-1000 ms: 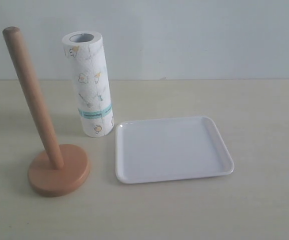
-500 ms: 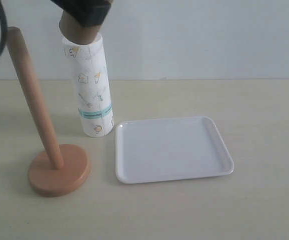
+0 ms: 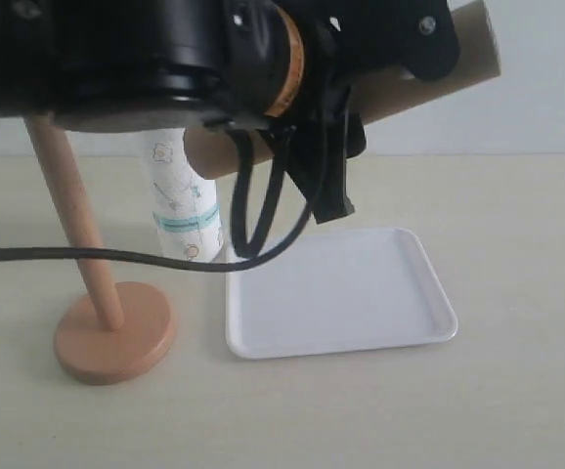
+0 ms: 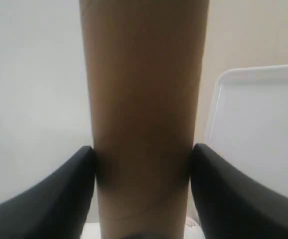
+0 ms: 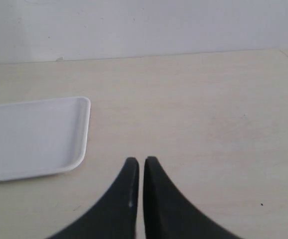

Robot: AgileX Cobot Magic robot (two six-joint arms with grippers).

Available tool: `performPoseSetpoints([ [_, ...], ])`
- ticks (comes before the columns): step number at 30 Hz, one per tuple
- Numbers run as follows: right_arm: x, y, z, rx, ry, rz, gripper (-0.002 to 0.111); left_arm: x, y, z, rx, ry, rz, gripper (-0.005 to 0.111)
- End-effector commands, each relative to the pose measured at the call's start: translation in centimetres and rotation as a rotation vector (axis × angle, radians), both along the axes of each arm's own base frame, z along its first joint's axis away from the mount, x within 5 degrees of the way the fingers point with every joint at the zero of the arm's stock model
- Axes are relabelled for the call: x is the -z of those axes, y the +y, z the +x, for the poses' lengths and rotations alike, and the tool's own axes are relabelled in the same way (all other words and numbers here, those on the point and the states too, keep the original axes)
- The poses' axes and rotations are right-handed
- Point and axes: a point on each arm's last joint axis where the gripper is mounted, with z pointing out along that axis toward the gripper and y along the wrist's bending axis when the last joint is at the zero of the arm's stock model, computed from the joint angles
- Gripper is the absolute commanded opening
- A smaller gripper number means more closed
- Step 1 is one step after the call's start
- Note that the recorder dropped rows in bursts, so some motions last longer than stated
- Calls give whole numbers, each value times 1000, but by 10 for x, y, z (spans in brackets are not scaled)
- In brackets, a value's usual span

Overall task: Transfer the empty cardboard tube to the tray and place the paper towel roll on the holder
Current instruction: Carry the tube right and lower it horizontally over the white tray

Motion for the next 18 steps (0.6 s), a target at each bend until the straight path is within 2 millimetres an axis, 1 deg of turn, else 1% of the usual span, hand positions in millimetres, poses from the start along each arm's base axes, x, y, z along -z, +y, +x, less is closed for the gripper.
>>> performPoseSetpoints([
  [1,-1,0,0,3,-13,0,4,21,-16,11,-64,43,87,4],
  [4,-1,0,0,3,-13,0,4,37,-23,18,-93,62,146,4],
  [5,-1,0,0,3,-13,0,4,41,-27,19,-92,69,152,4],
  [6,-1,0,0,3,-13,0,4,51,-33,21,-73,88,164,4],
  [7,-1,0,0,3,-13,0,4,55,-36,22,-67,92,172,4],
  [8,-1,0,0,3,-13,0,4,66,-40,25,-66,102,192,4],
  [9,-1,0,0,3,-13,0,4,70,-42,25,-64,107,199,4],
  [10,-1,0,0,3,-13,0,4,82,-45,27,-63,118,225,4],
  [11,-1,0,0,3,-13,0,4,87,-46,28,-63,124,236,4],
  [12,-1,0,0,3,-13,0,4,99,-50,29,-63,143,253,4],
  [16,-1,0,0,3,-13,0,4,125,-56,32,-63,175,282,4],
  [17,-1,0,0,3,-13,0,4,134,-58,33,-58,181,297,4],
  [18,-1,0,0,3,-13,0,4,138,-59,34,-58,186,298,4],
])
